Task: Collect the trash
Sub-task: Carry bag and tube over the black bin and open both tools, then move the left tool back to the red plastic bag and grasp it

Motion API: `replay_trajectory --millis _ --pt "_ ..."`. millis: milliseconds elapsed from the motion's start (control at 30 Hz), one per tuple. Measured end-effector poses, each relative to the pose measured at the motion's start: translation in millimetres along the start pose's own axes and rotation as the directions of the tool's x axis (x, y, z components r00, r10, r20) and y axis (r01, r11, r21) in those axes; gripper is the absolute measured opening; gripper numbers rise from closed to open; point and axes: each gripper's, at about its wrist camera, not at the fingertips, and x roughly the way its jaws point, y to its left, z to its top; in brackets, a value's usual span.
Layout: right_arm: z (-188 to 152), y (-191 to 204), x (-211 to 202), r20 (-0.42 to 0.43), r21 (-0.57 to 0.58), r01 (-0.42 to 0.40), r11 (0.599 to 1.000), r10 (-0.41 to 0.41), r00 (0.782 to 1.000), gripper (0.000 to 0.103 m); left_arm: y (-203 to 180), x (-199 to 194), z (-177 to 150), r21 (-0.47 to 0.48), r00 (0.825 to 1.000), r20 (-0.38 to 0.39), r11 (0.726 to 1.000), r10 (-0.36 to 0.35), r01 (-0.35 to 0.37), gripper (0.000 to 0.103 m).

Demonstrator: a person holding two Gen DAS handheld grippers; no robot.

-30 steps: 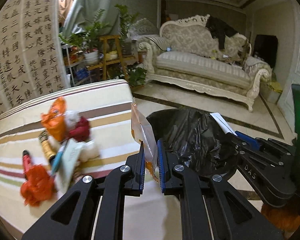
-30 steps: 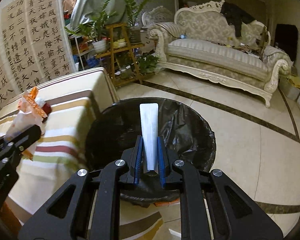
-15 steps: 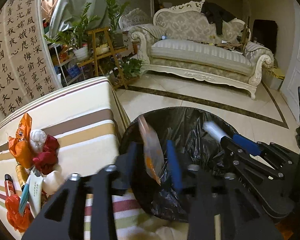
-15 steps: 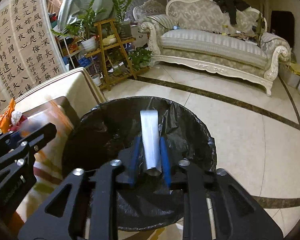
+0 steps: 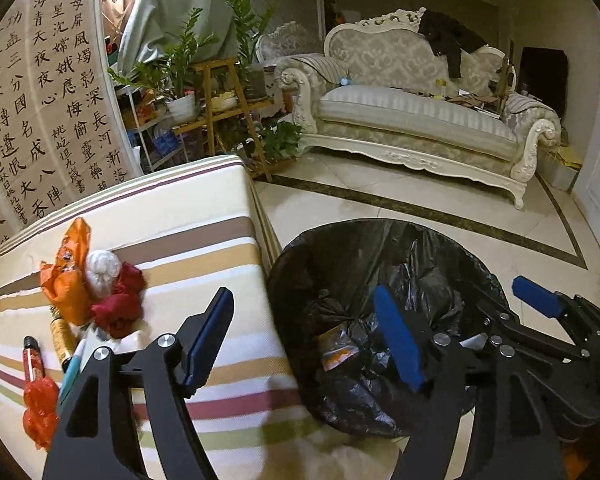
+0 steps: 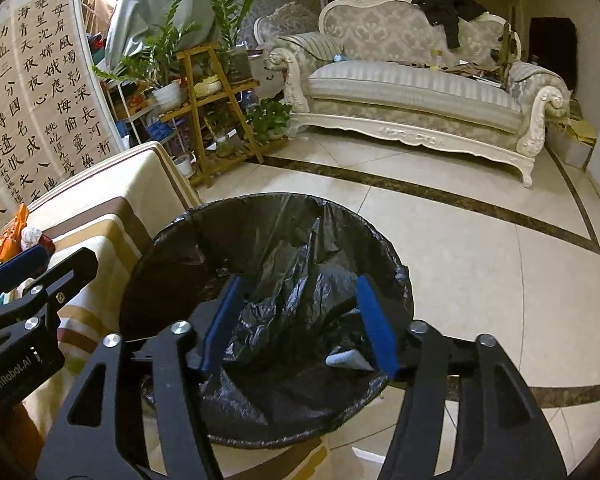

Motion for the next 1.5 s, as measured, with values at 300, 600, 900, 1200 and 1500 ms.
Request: replay_trajectory --millis 300,600,900,1200,1500 --pt "-13.4 17.0 -14.8 -0.022 0.000 -0.057 0.998 0.057 0.998 0.070 27.9 -28.2 -14.7 -0.041 0.999 0.014 0.998 0.040 -0.040 0.075" --pt "-25.5 63.1 -32.5 -0.028 -0.069 -0.114 0.991 0.112 0.993 0.070 69.5 -59.9 -37.1 -0.078 0.993 0.030 0.990 0.116 -0.113 0.075" --pt "-32.2 105.2 -43.8 -0.040 -0.135 -0.167 0.977 0.163 0.986 0.070 122.1 -78.9 -63.4 -0.150 0.979 0.005 0.968 0.202 -0.199 0.075" --pt "-39.2 138.8 -46.2 -0.066 -0.194 -0.200 0.960 0.191 0.979 0.070 169.0 -73.8 -82.7 -0.246 0.976 -0.066 0.944 0.209 -0.219 0.075" --pt "-41.5 157.1 -42.5 -0.087 -0.221 -0.206 0.953 0.192 0.978 0.070 187.9 -57.0 -81.6 -0.289 0.984 -0.109 0.943 0.140 -0.166 0.075"
